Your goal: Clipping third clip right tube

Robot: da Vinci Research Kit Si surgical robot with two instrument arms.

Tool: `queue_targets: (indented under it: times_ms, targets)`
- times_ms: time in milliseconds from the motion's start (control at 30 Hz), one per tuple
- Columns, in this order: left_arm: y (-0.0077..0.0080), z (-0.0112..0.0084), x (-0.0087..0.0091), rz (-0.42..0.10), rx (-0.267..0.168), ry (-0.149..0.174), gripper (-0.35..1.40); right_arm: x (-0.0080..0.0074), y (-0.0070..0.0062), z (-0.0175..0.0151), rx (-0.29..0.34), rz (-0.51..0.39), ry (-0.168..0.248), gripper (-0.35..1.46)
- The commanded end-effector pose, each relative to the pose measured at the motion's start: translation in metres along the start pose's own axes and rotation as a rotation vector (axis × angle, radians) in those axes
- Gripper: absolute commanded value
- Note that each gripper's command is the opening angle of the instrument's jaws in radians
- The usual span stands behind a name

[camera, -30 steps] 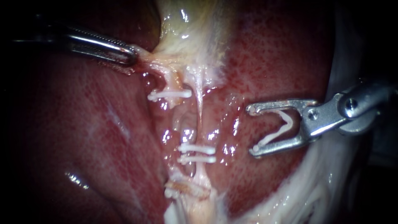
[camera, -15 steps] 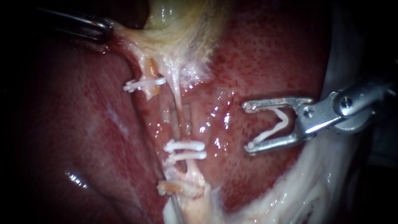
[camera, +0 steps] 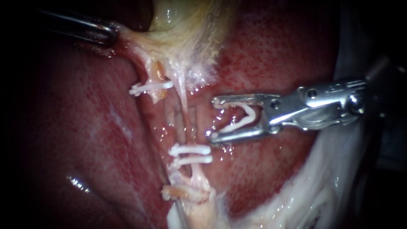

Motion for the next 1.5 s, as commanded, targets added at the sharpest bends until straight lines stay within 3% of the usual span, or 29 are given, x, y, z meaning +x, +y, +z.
queue_targets:
  times_ms: [33, 200, 367, 600, 767, 933, 1167, 1300, 1467, 1500]
  targets:
    - [0.0000, 0.0000, 0.0000, 0.000, 0.000, 0.000, -0.35, -0.0002, 0.0002, 0.0005, 0.003, 0.008, 0.006, 0.50]
    - [0.0000, 0.0000, 0.0000, 0.000, 0.000, 0.000, -0.35, -0.0012, 0.0014, 0.0030, 0.025, 0.040, 0.021, 0.50]
    - [0.0000, 0.0001, 0.0000, 0.000, 0.000, 0.000, -0.35, -0.0014, 0.0020, 0.0041, 0.058, 0.089, 0.076, 0.50]
    - [0.0000, 0.0002, 0.0000, 0.000, 0.001, 0.000, -0.35, -0.0003, 0.0021, 0.0047, 0.136, 0.171, 0.205, 0.50]
    - [-0.0001, 0.0002, 0.0000, 0.001, 0.000, 0.000, -0.35, 0.0015, 0.0013, 0.0039, 0.188, 0.205, 0.266, 0.49]
    - [-0.0002, 0.0002, -0.0001, 0.001, 0.000, 0.000, -0.35, 0.0026, 0.0006, 0.0031, 0.200, 0.215, 0.279, 0.46]
    - [-0.0002, 0.0002, -0.0002, 0.001, 0.000, 0.000, -0.35, 0.0021, 0.0009, 0.0025, 0.205, 0.239, 0.277, 0.31]
    - [-0.0002, 0.0003, -0.0002, 0.001, 0.001, 0.000, -0.35, 0.0019, 0.0009, 0.0021, 0.213, 0.261, 0.275, 0.10]
    - [-0.0003, 0.0003, -0.0002, 0.001, 0.001, 0.000, -0.35, 0.0019, 0.0008, 0.0020, 0.242, 0.280, 0.268, -0.34]
    - [-0.0003, 0.0003, -0.0002, 0.001, 0.001, 0.000, -0.35, 0.0019, 0.0008, 0.0020, 0.249, 0.290, 0.265, -0.35]
